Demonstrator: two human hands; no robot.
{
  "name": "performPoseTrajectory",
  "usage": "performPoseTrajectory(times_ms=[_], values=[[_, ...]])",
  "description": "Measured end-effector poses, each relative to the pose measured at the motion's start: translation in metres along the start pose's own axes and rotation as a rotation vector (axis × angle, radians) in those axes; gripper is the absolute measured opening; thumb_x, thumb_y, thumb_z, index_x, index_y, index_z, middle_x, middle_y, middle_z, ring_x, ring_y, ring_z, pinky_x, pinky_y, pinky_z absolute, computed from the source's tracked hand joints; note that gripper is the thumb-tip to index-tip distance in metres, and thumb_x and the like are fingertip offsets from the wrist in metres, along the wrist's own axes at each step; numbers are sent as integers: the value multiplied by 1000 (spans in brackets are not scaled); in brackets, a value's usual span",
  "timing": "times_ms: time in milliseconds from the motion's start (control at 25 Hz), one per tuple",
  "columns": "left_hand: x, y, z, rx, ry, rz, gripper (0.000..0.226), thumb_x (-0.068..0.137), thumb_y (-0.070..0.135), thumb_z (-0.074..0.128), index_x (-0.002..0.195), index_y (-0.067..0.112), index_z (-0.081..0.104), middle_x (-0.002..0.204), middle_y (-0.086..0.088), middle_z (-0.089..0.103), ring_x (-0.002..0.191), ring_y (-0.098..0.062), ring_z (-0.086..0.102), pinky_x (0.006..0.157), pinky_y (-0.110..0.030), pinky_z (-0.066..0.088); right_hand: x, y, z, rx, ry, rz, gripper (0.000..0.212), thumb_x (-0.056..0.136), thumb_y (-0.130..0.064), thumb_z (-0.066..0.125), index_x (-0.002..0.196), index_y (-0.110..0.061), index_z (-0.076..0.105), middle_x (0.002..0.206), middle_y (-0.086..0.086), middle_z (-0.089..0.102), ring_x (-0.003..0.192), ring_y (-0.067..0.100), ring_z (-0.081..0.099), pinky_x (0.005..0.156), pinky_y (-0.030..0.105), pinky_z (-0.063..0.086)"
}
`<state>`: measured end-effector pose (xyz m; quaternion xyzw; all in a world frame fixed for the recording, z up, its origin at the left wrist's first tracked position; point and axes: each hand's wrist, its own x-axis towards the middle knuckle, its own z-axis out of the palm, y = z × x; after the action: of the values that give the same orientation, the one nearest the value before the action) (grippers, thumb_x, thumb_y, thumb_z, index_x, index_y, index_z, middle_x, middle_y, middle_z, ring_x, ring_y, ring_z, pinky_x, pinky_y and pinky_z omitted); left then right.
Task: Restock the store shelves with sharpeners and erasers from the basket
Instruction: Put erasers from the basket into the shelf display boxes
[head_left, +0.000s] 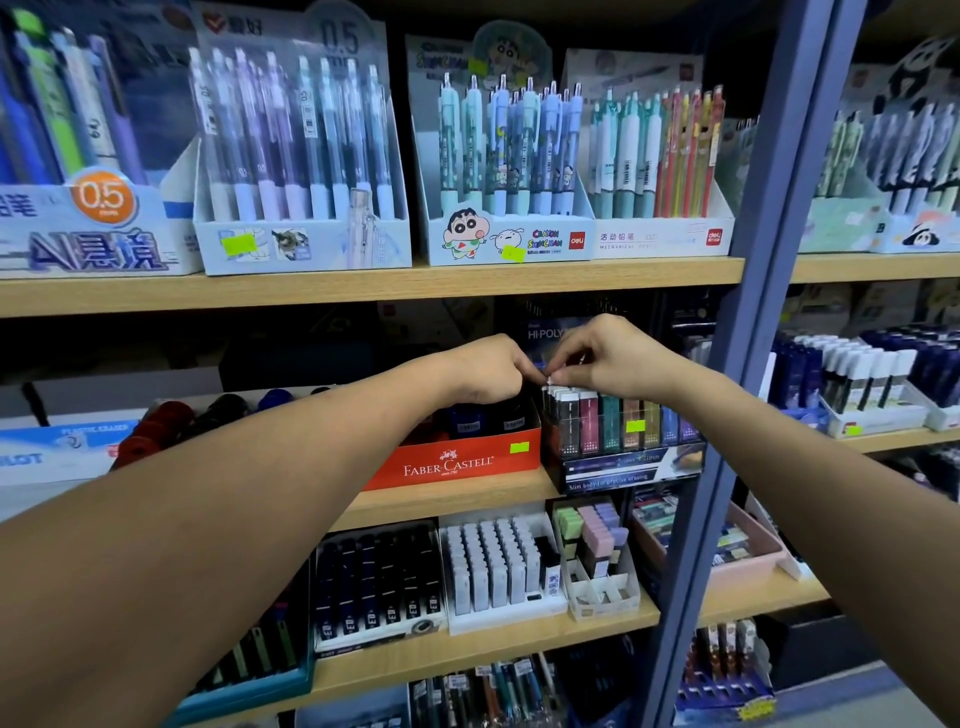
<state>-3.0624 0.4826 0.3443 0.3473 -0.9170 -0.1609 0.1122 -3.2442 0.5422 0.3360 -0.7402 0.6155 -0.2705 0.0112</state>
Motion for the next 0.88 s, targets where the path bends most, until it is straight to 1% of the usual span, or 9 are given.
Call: performPoseTrajectory(times_ms=[120,240,360,480,560,640,760,840,880], values=[[-3,3,1,-49,12,0,64,84,-14,34,132,15,65,136,-12,61,120,-21,59,92,-21,47,-4,0,0,-4,51,8,29,91,4,59,102,-13,79,108,-3,67,106,14,61,91,19,47],[-8,4,4,-127,118,6,61,86,-13,37,134,13,64,133,-8,64,108,-21,64,81,-17,51,-11,-9,0,21,126,19,33,93,4,55,109,-16,76,108,-4,63,102,12,59,80,6,41],[-23,-3,7,-157,292,-20,47,89,-4,49,129,14,67,127,-9,68,113,-23,62,96,-32,52,-20,-33,10,51,214,-29,31,92,1,56,104,-17,78,103,-3,65,94,16,63,81,23,50],[-54,-19,14,-173,370,-74,45,87,-6,50,122,13,70,122,-10,69,112,-25,63,94,-34,53,-21,-50,27,-187,295,8,29,95,-13,52,115,-16,72,115,7,70,110,29,62,92,39,50],[-80,-30,13,-170,370,-95,49,85,-9,48,122,14,70,123,-8,68,111,-23,63,93,-33,54,-17,-56,35,-457,124,167,36,100,-40,45,111,-15,69,117,17,68,112,36,61,89,41,50],[-105,-43,12,-154,372,-112,47,85,-8,48,121,14,71,122,-6,68,114,-21,62,95,-30,52,-16,-65,37,-625,-33,242,53,101,-55,36,111,-13,67,117,22,66,110,39,62,88,41,50],[-137,-59,16,-130,385,-132,42,85,-8,50,113,12,74,119,-7,70,111,-20,63,87,-23,47,-17,-89,41,-736,-64,198,50,103,-52,31,142,-27,49,144,14,53,128,33,53,107,49,39],[-156,-73,30,-128,394,-170,42,85,-7,50,113,14,73,120,-6,68,112,-20,61,88,-22,45,-18,-110,61,-706,-55,131,49,103,-47,35,146,-26,44,151,10,44,134,31,47,110,54,31],[-165,-80,41,-127,388,-188,42,84,-7,50,113,13,73,119,-6,68,112,-20,61,90,-23,46,-22,-123,77,-664,-29,94,47,102,-44,37,143,-24,48,145,11,49,130,33,50,106,53,35]])
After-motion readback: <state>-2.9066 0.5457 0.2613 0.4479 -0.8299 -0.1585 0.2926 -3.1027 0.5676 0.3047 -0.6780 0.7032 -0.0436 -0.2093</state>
